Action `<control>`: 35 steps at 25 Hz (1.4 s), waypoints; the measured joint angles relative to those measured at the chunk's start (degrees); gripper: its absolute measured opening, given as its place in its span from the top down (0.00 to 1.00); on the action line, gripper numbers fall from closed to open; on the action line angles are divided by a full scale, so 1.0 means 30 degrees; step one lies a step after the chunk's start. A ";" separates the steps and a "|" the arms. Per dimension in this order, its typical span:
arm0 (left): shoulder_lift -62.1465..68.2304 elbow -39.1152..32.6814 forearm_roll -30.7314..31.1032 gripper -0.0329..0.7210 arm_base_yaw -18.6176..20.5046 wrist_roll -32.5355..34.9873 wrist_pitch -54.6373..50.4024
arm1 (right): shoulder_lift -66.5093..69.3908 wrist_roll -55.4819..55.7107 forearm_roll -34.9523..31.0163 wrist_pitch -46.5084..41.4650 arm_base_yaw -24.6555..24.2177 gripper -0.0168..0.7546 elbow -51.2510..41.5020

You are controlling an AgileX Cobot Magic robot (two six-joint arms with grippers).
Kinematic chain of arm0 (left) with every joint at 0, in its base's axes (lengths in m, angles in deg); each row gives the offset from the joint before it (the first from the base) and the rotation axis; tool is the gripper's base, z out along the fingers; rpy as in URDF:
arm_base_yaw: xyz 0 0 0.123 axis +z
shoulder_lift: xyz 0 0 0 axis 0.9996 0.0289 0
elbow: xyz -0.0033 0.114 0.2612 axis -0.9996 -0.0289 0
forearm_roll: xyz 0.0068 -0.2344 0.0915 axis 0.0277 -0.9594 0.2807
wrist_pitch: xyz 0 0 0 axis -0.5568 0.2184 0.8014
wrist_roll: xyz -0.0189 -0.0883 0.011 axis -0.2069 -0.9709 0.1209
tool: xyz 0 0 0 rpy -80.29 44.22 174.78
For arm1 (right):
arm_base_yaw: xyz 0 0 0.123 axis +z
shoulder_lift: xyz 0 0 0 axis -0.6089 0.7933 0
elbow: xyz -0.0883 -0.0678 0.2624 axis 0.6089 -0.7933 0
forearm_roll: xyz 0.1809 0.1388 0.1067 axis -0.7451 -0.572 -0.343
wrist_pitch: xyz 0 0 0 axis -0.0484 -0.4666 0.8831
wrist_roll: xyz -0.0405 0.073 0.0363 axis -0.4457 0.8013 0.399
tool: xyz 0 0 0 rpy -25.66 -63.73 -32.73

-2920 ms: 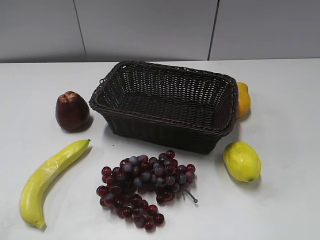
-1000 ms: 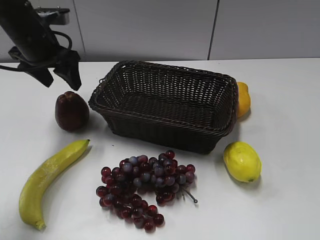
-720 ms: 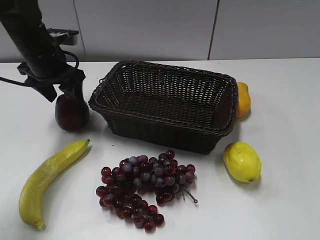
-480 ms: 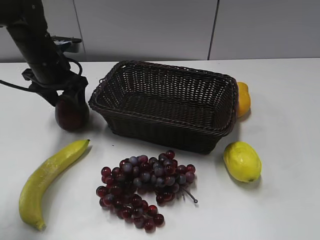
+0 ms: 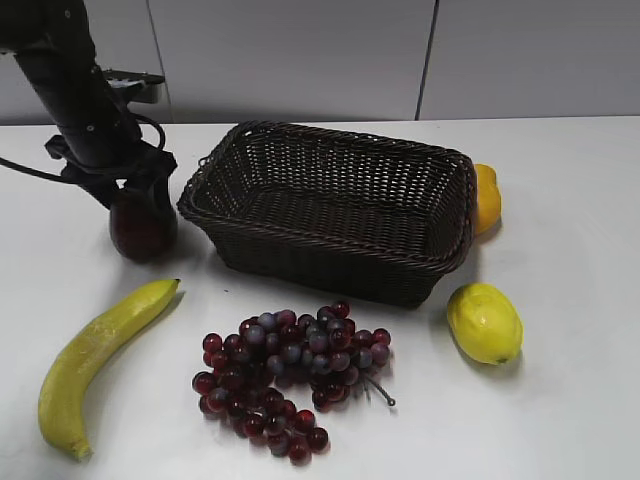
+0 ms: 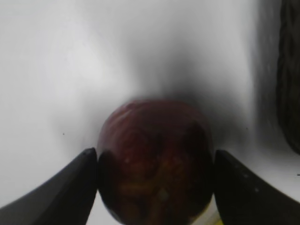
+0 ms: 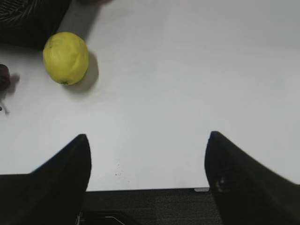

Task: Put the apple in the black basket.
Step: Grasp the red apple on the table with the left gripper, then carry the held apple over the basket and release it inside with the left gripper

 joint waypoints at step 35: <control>-0.0847 0.5419 0.1104 0.24 -0.7077 0.1026 -0.0448 | 0.0000 0.0000 0.0000 -0.0004 0.0000 0.24 0.0000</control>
